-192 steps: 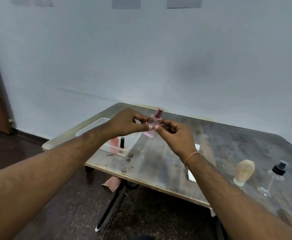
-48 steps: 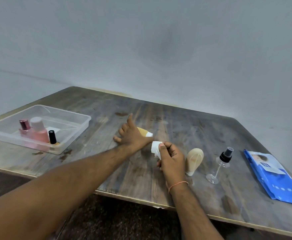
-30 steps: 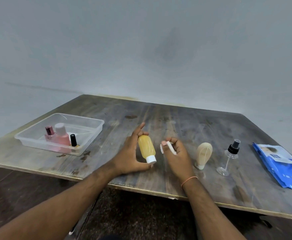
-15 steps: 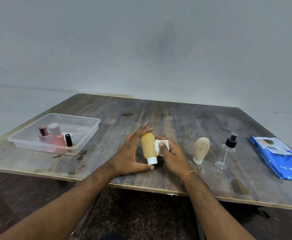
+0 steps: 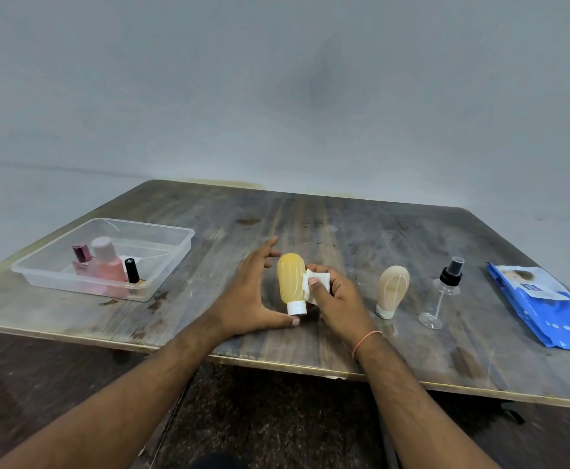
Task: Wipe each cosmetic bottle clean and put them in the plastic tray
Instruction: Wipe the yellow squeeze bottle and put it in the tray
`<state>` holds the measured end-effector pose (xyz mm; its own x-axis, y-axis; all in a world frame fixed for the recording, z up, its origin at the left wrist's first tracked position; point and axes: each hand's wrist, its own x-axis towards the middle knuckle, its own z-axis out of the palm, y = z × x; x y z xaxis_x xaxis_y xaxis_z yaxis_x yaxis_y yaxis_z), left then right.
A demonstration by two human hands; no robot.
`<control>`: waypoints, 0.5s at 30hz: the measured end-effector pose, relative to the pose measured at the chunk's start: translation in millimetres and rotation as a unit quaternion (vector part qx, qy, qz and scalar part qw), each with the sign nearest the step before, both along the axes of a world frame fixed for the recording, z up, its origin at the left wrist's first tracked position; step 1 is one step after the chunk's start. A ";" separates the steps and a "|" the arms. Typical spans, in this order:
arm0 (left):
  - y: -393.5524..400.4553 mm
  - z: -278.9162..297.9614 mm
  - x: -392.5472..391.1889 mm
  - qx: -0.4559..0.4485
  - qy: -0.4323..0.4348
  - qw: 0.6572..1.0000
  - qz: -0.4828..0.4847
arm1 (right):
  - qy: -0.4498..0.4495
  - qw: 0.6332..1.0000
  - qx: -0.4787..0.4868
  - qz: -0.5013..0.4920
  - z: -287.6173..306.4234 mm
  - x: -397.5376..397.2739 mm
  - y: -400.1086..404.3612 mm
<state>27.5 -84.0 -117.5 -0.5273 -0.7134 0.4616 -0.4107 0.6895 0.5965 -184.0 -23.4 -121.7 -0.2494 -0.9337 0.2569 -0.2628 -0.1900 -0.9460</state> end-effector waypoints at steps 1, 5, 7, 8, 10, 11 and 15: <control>-1.5 -0.9 0.1 0.002 -0.001 1.000 0.003 | -0.002 1.000 0.000 0.001 1.1 0.0 0.7; -6.8 -3.2 1.0 -0.015 -0.007 1.000 -0.013 | -0.002 1.000 0.002 0.003 2.1 -0.8 2.1; -8.1 -3.0 1.3 -0.014 -0.003 1.000 -0.023 | -0.004 1.000 0.003 0.005 2.5 -0.6 2.9; -8.7 -3.1 1.2 -0.010 0.002 1.000 -0.027 | -0.007 1.000 0.002 0.006 2.4 -0.4 2.9; -9.6 -3.5 0.6 0.002 0.008 0.999 -0.034 | -0.013 1.000 -0.001 0.012 2.0 -0.7 3.4; -9.9 -3.5 0.0 0.008 0.006 0.999 -0.038 | -0.013 1.000 -0.003 0.016 2.0 -0.6 4.0; -8.6 -1.7 -0.4 0.015 -0.003 0.998 -0.054 | -0.011 1.000 -0.003 0.026 2.2 -0.9 5.5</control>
